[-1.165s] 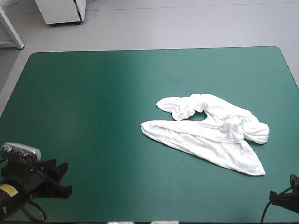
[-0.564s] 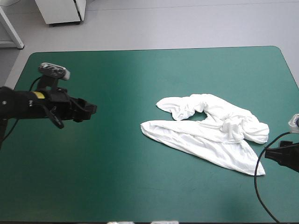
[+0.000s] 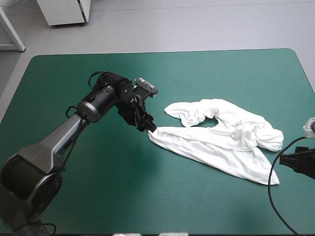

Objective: Fold the cloth

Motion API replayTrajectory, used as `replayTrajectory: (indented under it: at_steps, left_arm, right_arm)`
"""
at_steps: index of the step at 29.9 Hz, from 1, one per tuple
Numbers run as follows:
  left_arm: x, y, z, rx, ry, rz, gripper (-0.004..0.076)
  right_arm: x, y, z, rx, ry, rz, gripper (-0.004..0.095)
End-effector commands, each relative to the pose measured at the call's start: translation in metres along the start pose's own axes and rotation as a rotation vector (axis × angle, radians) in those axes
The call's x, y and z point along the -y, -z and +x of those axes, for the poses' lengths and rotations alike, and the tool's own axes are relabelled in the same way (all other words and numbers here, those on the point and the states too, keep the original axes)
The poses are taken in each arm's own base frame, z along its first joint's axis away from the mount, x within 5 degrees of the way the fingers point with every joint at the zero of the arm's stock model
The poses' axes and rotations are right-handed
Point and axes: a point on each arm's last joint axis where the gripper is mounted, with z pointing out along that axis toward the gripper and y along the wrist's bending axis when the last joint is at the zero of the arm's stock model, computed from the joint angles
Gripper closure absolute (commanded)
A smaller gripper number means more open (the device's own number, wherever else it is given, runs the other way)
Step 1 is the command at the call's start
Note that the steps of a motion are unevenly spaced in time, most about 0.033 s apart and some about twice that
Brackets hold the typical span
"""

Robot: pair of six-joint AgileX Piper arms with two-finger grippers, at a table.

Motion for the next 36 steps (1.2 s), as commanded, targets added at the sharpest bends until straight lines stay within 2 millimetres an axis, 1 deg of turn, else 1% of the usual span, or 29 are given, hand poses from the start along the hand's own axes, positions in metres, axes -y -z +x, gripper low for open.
replayTrajectory:
  at_steps: [1, 3, 6, 10, 15, 19, 22, 23, 24, 26, 27, 28, 29, 33, 36]
  left_arm:
    - [-0.001, 0.007, -0.020, 0.041, -0.025, -0.004, 0.0261]
    - [-0.003, -0.003, -0.030, 0.033, -0.028, -0.003, 0.0261]
    - [-0.006, -0.020, -0.039, 0.015, -0.024, 0.003, 0.0261]
    - [-0.007, -0.046, -0.041, -0.038, -0.020, 0.017, 0.0261]
    - [-0.007, -0.070, -0.043, -0.069, -0.013, 0.039, 0.0261]
    - [-0.002, -0.086, -0.043, -0.099, -0.001, 0.079, 0.0261]
    - [0.005, -0.101, -0.042, -0.144, -0.013, 0.092, 0.0266]
    - [0.009, -0.105, -0.042, -0.162, -0.018, 0.102, 0.0292]
    - [0.013, -0.109, -0.041, -0.182, -0.026, 0.107, 0.0347]
    - [0.021, -0.115, -0.040, -0.208, -0.047, 0.116, 0.0503]
    - [0.025, -0.116, -0.040, -0.214, -0.060, 0.119, 0.0624]
    - [0.028, -0.117, -0.040, -0.214, -0.068, 0.120, 0.0703]
    - [0.030, -0.117, -0.041, -0.213, -0.081, 0.125, 0.0729]
    - [0.035, -0.115, -0.041, -0.205, -0.079, 0.156, 0.0731]
    - [0.035, -0.115, -0.041, -0.205, -0.079, 0.156, 0.0731]
  right_arm:
    - [0.003, 0.006, -0.006, 0.033, 0.003, 0.025, 0.0377]
    - [0.004, 0.006, -0.007, 0.035, 0.005, 0.031, 0.0383]
    - [0.005, 0.006, -0.007, 0.040, 0.008, 0.045, 0.0397]
    - [0.006, 0.006, -0.007, 0.044, 0.012, 0.058, 0.0398]
    - [0.008, 0.006, -0.008, 0.048, 0.017, 0.074, 0.0399]
    - [0.008, 0.006, -0.008, 0.050, 0.018, 0.079, 0.0399]
    - [0.009, 0.006, -0.008, 0.051, 0.020, 0.084, 0.0399]
    - [0.009, 0.006, -0.008, 0.051, 0.020, 0.084, 0.0399]
    - [0.009, 0.006, -0.008, 0.051, 0.019, 0.084, 0.0399]
    - [0.009, 0.006, -0.008, 0.052, 0.014, 0.083, 0.0399]
    - [0.009, 0.006, -0.008, 0.052, 0.011, 0.083, 0.0399]
    - [0.008, 0.006, -0.008, 0.050, 0.009, 0.077, 0.0399]
    - [0.007, 0.006, -0.008, 0.048, 0.007, 0.070, 0.0399]
    - [0.001, 0.004, -0.006, 0.019, -0.016, 0.006, 0.0399]
    - [-0.009, -0.012, -0.001, -0.066, -0.022, -0.048, 0.0399]
